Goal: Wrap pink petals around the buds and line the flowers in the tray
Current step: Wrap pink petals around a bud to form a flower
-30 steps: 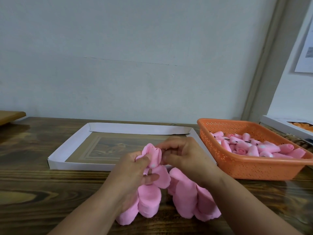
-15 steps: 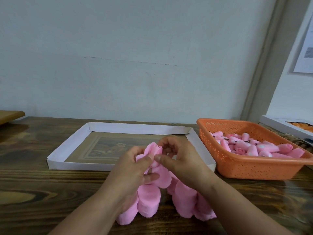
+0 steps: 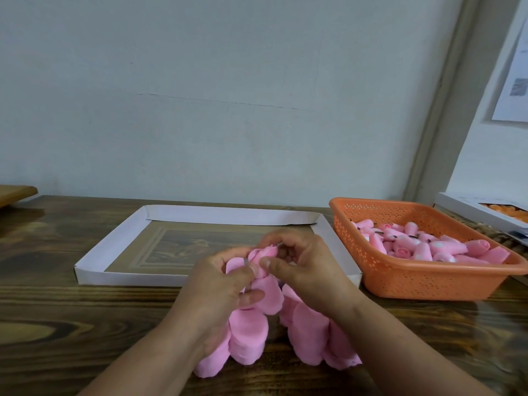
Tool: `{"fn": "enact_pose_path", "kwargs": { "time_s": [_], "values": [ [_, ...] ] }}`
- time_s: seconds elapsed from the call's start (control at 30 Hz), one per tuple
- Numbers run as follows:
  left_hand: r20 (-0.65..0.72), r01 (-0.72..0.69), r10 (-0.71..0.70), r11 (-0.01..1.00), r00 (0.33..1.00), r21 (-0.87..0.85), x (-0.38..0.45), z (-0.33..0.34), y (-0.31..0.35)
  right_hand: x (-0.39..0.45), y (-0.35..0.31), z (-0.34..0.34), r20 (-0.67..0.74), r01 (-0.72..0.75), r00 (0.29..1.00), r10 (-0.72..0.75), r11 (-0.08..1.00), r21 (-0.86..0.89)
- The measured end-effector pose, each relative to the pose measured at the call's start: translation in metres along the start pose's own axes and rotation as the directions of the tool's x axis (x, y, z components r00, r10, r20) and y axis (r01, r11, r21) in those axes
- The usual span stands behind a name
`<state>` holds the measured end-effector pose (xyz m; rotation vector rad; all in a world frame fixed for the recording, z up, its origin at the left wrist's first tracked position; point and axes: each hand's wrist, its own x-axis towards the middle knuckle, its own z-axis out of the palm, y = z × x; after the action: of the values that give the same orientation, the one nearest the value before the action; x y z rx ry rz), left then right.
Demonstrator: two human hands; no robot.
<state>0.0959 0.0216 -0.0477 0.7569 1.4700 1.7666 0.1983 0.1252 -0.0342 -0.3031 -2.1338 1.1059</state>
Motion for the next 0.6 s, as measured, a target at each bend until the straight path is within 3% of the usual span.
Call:
{"fn": "enact_pose_path", "kwargs": {
  "time_s": [0.27, 0.4, 0.5, 0.6],
  "values": [
    [0.021, 0.001, -0.002, 0.999, 1.0, 0.036, -0.002, 0.002, 0.001, 0.003, 0.001, -0.001, -0.074, -0.029, 0.997, 0.025, 0.998, -0.064],
    [-0.016, 0.024, -0.023, 0.999, 1.0, 0.034, -0.003, 0.005, 0.002, 0.005, -0.003, -0.005, 0.039, 0.003, 0.999, 0.006, 0.975, -0.221],
    [-0.013, 0.026, -0.024, 0.992, 1.0, 0.125, -0.005, 0.005, 0.001, 0.004, -0.009, -0.007, 0.178, 0.089, 0.984, -0.028, 0.935, -0.344],
    [0.006, 0.023, -0.025, 0.978, 1.0, 0.209, -0.007, 0.006, 0.002, 0.003, -0.013, -0.005, 0.206, 0.126, 0.977, -0.047, 0.912, -0.391]
  ]
}}
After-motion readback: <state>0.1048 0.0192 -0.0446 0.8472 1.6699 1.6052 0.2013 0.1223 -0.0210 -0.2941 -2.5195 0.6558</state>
